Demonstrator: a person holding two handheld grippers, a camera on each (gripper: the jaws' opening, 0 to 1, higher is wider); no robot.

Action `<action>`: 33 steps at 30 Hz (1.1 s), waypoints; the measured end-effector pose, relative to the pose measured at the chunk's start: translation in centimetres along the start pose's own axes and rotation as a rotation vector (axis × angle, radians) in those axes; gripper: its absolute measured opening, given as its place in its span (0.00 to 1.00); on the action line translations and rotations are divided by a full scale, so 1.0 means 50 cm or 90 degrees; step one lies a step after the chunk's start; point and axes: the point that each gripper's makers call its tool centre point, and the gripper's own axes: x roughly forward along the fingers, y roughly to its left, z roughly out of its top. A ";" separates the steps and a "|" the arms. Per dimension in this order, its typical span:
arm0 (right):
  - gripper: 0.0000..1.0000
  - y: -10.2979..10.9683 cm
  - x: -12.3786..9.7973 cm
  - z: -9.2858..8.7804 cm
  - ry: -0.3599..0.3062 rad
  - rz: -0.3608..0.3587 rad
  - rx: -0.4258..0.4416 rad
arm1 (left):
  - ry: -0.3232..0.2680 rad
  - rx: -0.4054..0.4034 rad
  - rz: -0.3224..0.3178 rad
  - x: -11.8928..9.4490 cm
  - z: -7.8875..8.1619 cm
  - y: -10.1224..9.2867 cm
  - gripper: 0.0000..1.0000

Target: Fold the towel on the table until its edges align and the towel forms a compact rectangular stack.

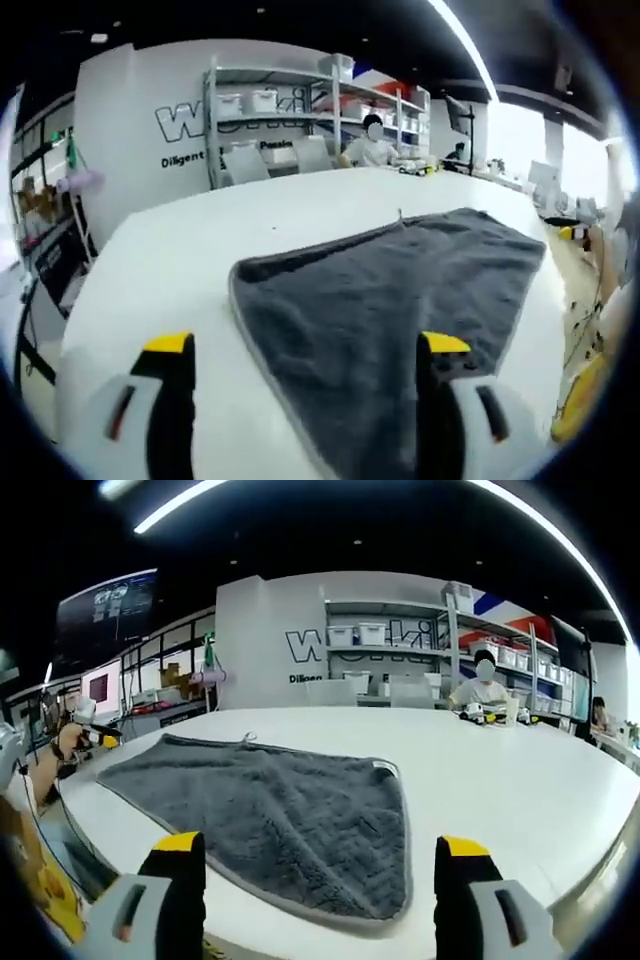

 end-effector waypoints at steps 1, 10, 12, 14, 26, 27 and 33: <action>0.99 0.001 -0.001 0.000 0.001 0.000 -0.001 | 0.007 0.004 0.000 0.011 0.000 0.005 0.96; 0.99 -0.004 -0.010 0.000 0.008 -0.012 -0.003 | -0.004 0.103 -0.035 0.111 0.027 0.047 0.93; 0.99 -0.007 -0.011 0.003 0.007 -0.015 -0.005 | -0.008 0.126 -0.045 0.124 0.029 0.048 0.94; 0.99 -0.010 -0.011 0.004 0.007 -0.019 -0.005 | -0.010 0.127 -0.074 0.145 0.030 0.047 0.93; 0.99 -0.005 -0.007 0.005 0.021 -0.023 -0.012 | -0.033 0.150 -0.175 0.207 0.053 0.066 0.88; 0.99 -0.005 -0.007 0.005 0.021 -0.023 -0.012 | -0.033 0.147 -0.181 0.210 0.054 0.069 0.88; 0.99 -0.003 -0.005 0.003 0.027 -0.028 -0.013 | -0.034 0.128 -0.187 0.240 0.050 0.085 0.82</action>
